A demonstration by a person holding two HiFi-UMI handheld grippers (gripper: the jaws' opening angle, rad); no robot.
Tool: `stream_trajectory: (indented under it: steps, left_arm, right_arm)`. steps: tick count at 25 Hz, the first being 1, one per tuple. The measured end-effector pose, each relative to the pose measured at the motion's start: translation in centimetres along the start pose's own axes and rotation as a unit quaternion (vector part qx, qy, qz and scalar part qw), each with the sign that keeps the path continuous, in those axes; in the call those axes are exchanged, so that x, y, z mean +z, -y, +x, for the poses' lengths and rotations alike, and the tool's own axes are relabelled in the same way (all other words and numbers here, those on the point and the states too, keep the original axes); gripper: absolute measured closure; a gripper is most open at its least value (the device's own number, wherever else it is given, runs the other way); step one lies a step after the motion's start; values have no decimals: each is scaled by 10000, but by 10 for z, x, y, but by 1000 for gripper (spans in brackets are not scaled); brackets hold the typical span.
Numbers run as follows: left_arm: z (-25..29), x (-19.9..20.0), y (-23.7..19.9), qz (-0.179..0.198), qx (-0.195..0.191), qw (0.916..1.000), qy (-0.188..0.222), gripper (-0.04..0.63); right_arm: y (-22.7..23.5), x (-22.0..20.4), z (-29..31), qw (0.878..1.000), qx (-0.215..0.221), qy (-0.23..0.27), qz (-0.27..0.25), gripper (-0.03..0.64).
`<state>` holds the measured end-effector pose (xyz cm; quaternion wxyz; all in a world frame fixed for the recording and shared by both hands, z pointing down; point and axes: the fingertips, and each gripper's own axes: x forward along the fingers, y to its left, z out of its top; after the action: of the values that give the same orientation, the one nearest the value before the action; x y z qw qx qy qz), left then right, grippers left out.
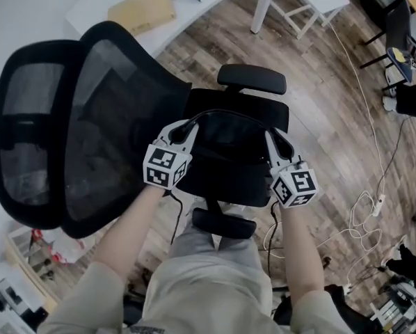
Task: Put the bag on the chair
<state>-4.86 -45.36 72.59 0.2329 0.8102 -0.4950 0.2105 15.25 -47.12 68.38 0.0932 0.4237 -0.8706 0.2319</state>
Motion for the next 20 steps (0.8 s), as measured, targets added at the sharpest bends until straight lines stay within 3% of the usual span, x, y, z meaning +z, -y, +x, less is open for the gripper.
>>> stream_trajectory:
  steps: [5,12,20]
  left_arm:
    - [14,-47,-3,-149,8,9980,-613,551]
    - [25,-94,3,-209,-43,9929,-1172,549]
    - [20,-120,2,-417,58,9855,-1646,513]
  right_arm:
    - [5,-51,7,9987,-54,-449,233,541]
    - [11,-98,6,9945,-288,-960,305,538]
    - [5,-120,-1,9890,-498,-1366,284,534]
